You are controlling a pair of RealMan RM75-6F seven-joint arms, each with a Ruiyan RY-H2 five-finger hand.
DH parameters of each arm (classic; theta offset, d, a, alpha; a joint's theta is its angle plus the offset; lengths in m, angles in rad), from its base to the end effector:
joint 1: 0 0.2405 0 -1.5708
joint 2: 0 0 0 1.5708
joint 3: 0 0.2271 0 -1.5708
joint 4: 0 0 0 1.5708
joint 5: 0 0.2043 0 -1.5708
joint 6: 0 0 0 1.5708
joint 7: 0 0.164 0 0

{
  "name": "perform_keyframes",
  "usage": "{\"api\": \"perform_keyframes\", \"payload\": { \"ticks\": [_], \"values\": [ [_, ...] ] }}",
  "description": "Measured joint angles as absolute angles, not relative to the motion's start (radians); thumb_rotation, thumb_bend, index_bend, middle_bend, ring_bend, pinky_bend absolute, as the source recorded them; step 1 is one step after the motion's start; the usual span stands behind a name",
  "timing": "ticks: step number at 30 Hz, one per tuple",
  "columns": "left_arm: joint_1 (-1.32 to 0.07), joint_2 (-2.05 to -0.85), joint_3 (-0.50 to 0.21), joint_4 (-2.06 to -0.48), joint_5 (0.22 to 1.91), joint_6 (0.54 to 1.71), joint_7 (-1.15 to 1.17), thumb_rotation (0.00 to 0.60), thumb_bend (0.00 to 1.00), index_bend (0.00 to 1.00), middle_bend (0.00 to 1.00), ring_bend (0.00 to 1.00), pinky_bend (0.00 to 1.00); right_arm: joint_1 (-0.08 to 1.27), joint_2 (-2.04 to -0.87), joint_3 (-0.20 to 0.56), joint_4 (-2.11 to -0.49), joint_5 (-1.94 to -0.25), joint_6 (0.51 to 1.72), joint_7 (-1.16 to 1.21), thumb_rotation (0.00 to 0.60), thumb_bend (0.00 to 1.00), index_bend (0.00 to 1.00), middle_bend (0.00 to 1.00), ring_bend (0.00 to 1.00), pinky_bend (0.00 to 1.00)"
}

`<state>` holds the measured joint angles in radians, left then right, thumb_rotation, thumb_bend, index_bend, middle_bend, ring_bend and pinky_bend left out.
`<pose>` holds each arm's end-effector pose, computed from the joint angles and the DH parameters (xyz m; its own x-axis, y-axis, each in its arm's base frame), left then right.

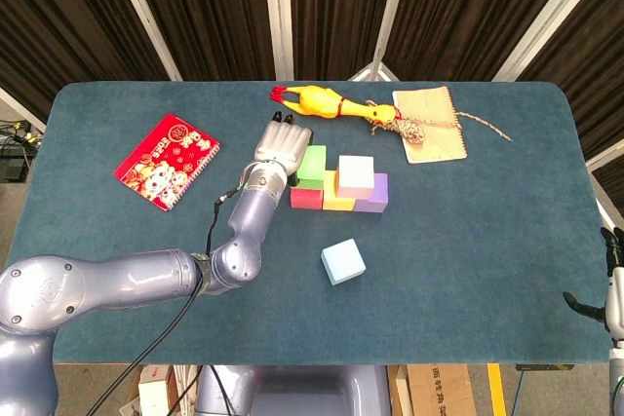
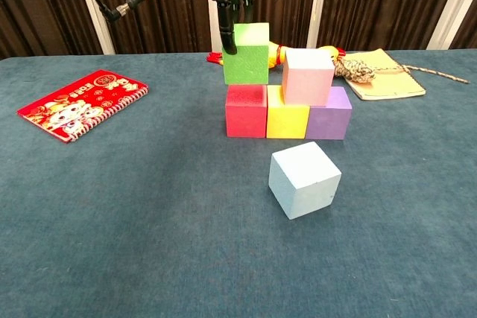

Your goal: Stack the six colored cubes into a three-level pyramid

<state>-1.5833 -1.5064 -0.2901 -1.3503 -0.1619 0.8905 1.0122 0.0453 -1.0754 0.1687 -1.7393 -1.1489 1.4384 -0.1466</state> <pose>0.0637 0.4327 0.0009 0.6102 0.3105 0.7288 0.7920 -0.2611 -0.5519 -0.3132 -0.1999 0.1807 0.3982 0.0062 0.9173 -0.8629 0.3416 0.3724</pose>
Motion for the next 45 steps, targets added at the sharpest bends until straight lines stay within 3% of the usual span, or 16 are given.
{"api": "perform_keyframes", "payload": {
  "ticks": [45],
  "values": [
    [-1.587, -1.590, -0.337, -1.251, -0.208, 0.857, 1.084, 0.600, 0.38, 0.32, 0.29, 0.09, 0.05, 0.044, -1.069, 0.171, -1.737, -1.144, 1.436, -0.133, 0.600, 0.15, 0.08, 0.07, 0.00, 0.00]
  ]
}}
